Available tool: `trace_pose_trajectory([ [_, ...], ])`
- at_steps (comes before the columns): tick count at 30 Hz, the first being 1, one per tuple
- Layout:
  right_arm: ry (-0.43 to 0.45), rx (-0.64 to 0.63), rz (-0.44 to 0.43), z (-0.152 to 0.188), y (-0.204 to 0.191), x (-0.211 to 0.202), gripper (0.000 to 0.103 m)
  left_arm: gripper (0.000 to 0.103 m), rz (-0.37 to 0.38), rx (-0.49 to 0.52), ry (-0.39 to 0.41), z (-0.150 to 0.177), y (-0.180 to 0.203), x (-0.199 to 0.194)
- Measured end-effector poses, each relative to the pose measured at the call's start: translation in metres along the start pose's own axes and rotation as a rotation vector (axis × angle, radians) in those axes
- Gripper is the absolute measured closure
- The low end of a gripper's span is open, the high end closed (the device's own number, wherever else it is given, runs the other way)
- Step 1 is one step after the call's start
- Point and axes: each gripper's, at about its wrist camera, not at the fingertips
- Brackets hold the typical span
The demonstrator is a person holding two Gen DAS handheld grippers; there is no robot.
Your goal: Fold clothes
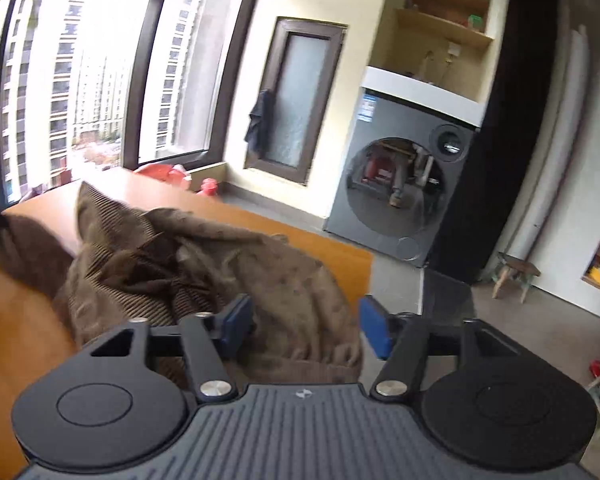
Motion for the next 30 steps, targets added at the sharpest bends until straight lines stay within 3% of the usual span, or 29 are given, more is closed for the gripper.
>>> trace_pose_trajectory([
  [3,-0.078,-0.119,-0.104,0.021,-0.037,-0.008,0.023,0.0,0.11,0.084,0.042,-0.01,0.027,-0.008],
  [6,-0.114,-0.201,-0.094,0.044,-0.063,-0.003,0.023,0.0,0.262,0.206,0.038,-0.016,0.072,-0.004],
  [12,-0.114,-0.065,-0.041,0.045,-0.044,0.019,0.019,0.0,0.354,0.424,-0.003,-0.003,0.154,0.013],
  [14,-0.119,0.015,-0.067,0.04,-0.033,0.02,0.018,0.0,0.387,0.457,0.015,-0.011,0.164,0.016],
  [16,-0.108,0.137,-0.11,0.032,-0.017,0.012,0.013,0.0,0.442,0.444,0.049,-0.03,0.165,0.024],
  [18,-0.072,0.287,-0.174,0.026,-0.005,0.0,0.0,0.0,0.514,0.354,0.05,-0.054,0.158,0.044],
  [22,-0.03,0.684,-0.376,0.035,0.015,0.006,0.0,0.0,0.583,0.134,-0.058,-0.085,0.139,0.125],
  [26,-0.186,0.953,-0.388,0.061,0.02,0.058,0.0,0.0,0.478,0.038,-0.166,-0.081,0.116,0.182],
  [28,-0.179,0.98,-0.377,0.06,0.021,0.073,0.0,0.0,0.456,0.032,-0.184,-0.072,0.106,0.188],
  [30,-0.19,0.932,-0.346,0.048,0.02,0.089,0.0,0.0,0.42,0.091,-0.175,-0.064,0.104,0.177],
])
Point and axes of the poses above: each gripper's, at about its wrist camera, not at the fingertips, and x roughly the way its jaws point, y to its right, z to its underside, and after that the axes turned 2 degrees about y, right-handed
